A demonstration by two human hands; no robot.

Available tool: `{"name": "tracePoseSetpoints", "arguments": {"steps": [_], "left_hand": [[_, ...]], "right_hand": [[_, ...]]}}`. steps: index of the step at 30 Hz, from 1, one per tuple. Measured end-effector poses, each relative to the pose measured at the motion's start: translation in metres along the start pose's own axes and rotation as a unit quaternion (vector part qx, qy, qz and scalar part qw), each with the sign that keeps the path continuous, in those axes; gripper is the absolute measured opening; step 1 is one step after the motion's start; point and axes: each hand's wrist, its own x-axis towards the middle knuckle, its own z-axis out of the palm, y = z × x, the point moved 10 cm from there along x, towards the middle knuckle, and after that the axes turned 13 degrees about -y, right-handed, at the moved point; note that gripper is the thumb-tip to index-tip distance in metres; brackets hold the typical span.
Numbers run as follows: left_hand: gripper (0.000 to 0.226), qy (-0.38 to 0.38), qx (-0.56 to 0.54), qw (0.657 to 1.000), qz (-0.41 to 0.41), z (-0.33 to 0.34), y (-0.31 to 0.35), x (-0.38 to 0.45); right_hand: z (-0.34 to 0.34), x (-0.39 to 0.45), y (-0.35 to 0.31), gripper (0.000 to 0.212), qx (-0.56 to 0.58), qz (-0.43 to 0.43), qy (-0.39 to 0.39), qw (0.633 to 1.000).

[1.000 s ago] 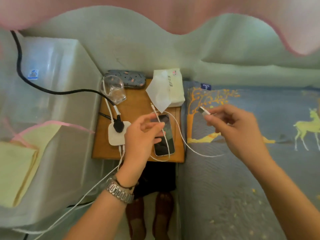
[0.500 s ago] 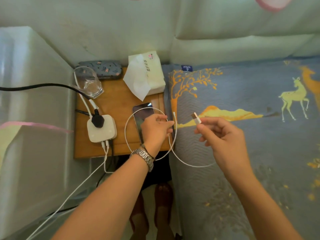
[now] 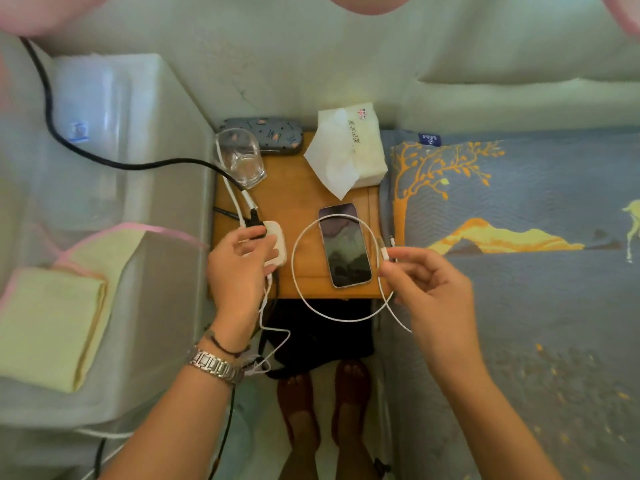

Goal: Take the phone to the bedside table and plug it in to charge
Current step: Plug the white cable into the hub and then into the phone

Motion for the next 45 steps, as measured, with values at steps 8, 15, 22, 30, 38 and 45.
{"name": "tracePoseSetpoints", "arguments": {"steps": [8, 15, 22, 30, 38, 45], "left_hand": [[0.025, 0.060, 0.058, 0.995, -0.046, -0.040, -0.039, 0.004], [0.045, 0.061, 0.052, 0.995, -0.054, -0.038, -0.068, 0.024], [0.058, 0.045, 0.038, 0.997, -0.056, -0.034, -0.077, 0.044], [0.051, 0.071, 0.077, 0.993, -0.056, -0.033, -0.077, 0.049], [0.045, 0.058, 0.026, 0.998, -0.027, -0.028, -0.073, 0.047], [0.030, 0.014, -0.067, 0.997, -0.038, -0.027, -0.077, 0.047]], "right_hand": [[0.055, 0.005, 0.049, 0.010, -0.039, 0.047, -0.011, 0.998], [0.096, 0.011, 0.090, 0.009, -0.030, 0.083, -0.034, 0.995], [0.116, 0.019, 0.106, 0.012, -0.048, 0.089, -0.041, 0.994], [0.124, 0.019, 0.116, 0.012, -0.058, 0.101, -0.040, 0.992], [0.126, 0.018, 0.119, 0.012, -0.060, 0.101, -0.036, 0.992], [0.129, 0.019, 0.121, 0.007, -0.060, 0.109, -0.029, 0.992]]}}
